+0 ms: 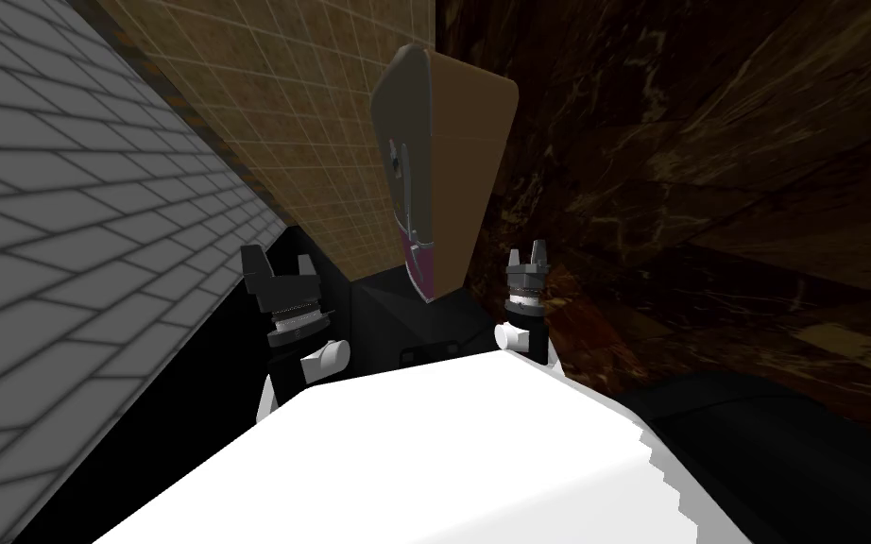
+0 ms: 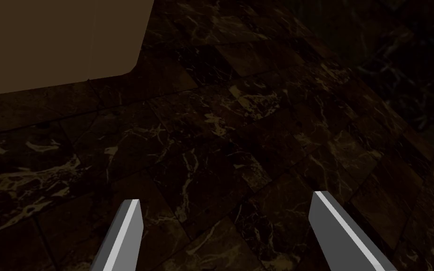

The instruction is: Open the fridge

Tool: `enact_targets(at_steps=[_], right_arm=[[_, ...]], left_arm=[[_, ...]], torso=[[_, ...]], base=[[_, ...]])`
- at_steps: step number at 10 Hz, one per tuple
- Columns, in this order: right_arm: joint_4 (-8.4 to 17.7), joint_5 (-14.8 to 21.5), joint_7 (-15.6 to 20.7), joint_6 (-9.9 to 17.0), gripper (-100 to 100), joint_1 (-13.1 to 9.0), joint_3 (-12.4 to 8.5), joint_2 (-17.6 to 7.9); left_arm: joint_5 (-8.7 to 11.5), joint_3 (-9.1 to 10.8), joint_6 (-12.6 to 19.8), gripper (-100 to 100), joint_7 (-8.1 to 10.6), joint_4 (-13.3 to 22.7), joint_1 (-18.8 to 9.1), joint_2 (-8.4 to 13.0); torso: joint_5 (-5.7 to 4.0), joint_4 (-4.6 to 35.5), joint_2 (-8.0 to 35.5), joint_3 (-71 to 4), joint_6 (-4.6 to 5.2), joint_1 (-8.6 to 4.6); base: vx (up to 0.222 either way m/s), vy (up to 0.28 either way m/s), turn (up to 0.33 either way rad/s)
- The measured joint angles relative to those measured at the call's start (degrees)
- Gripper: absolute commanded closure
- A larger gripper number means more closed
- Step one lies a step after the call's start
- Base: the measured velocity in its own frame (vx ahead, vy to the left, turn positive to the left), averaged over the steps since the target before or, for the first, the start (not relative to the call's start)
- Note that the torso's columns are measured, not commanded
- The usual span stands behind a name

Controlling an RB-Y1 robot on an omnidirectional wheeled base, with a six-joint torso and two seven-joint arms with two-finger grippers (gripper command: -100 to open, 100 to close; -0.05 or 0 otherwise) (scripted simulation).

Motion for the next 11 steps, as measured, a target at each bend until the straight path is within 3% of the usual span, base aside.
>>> enact_targets(at_steps=[2, 9, 10, 11], right_arm=[[0.0, 0.0, 0.0, 0.0, 0, 0.0, 0.0, 0.0], [-0.02, 0.0, 0.0, -0.01, 0, 0.0, 0.0, 0.0], [-0.02, 0.0, 0.0, -0.01, -100, 0.0, 0.0, 0.0], [0.08, 0.32, 0.28, 0.07, -100, -0.01, -0.14, -1.04]], left_arm=[[0.0, 0.0, 0.0, 0, 0.0, 0.0, 0.0, 0.0], [0.0, 0.0, -0.01, 0, 0.0, -0.02, 0.0, 0.0], [0.0, 0.0, -0.01, 0, 0.0, -0.02, 0.0, 0.0], [0.0, 0.0, 0.0, 0, 0.0, 0.0, 0.0, 0.0]], torso=[[0.0, 6.0, 5.97, -12.0, 0.0, 0.0], [0.0, 35.37, 35.39, -70.73, 0.0, 0.0], [0.0, 39.6, 39.62, -79.19, 0.0, 0.0], [0.01, 41.49, 41.53, -83.15, -0.01, 0.02]], base=[[0.0, 0.0, 0.0], [0.0, 0.0, 0.0], [0.013, 0.008, 0.044], [0.02, 0.013, 0.079]])
